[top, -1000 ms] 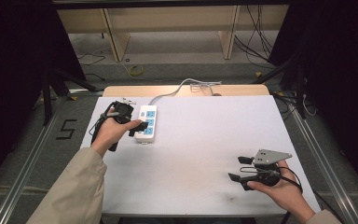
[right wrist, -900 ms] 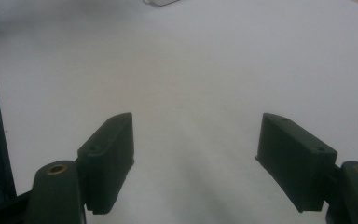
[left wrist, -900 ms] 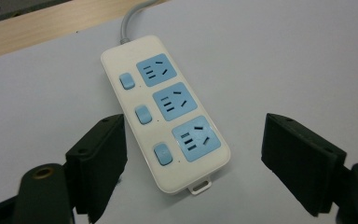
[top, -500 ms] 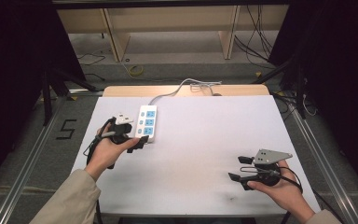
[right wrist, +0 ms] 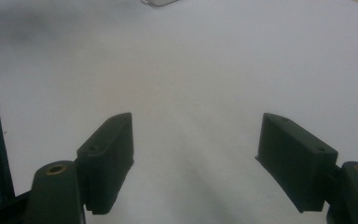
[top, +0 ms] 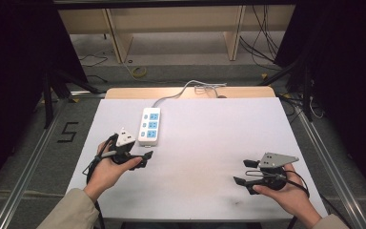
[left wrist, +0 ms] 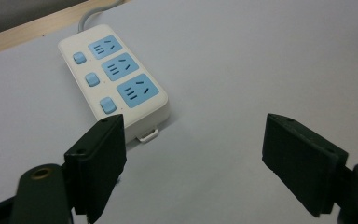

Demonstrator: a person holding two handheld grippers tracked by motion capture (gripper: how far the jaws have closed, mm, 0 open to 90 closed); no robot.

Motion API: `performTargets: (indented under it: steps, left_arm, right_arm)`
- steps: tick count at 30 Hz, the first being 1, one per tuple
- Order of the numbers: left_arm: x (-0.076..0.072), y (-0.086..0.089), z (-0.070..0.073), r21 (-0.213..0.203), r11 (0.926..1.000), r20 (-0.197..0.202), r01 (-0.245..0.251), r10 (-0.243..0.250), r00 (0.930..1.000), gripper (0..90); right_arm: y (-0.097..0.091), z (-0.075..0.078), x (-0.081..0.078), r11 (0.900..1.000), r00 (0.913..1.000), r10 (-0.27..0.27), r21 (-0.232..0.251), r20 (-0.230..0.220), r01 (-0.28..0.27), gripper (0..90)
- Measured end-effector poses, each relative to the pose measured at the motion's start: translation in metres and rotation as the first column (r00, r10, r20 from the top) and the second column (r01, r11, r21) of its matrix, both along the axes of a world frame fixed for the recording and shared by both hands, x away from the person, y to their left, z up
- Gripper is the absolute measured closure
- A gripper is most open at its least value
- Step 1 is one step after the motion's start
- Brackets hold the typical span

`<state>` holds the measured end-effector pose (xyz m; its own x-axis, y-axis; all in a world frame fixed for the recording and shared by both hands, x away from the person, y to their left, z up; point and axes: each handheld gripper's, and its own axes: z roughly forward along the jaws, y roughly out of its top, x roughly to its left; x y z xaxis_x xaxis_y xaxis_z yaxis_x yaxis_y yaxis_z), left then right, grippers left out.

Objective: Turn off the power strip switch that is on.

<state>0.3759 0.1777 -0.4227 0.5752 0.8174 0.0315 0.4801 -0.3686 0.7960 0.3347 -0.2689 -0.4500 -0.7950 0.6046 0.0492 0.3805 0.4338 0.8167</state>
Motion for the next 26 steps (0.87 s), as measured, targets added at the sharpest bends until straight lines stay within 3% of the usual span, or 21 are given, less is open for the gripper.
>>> performTargets:
  steps: [6, 14, 21, 26]
  left_arm:
    - [-0.018, 0.001, -0.007, 0.026, 0.9994, 0.023, 0.023, -0.023, 0.9995, 21.2]
    - [-0.044, 0.006, -0.020, 0.015, 0.9981, 0.035, 0.059, -0.060, 0.9976, 21.0]
    - [-0.049, 0.014, -0.019, 0.016, 0.9988, 0.059, 0.047, -0.048, 0.9971, 20.9]
    - [-0.047, 0.016, -0.021, 0.021, 0.9985, 0.044, 0.050, -0.051, 0.9978, 21.0]
  right_arm:
    - [0.000, 0.000, 0.000, 1.0000, 1.0000, 0.002, -0.002, 0.000, -0.002, 27.2]
    - [0.000, 0.000, 0.000, 0.9999, 1.0000, 0.008, -0.007, 0.002, -0.008, 27.2]
    - [0.000, 0.000, 0.000, 1.0000, 1.0000, 0.007, -0.002, 0.006, -0.007, 27.1]
    - [-0.001, 0.001, 0.000, 1.0000, 0.9999, 0.006, -0.006, 0.008, -0.006, 27.2]
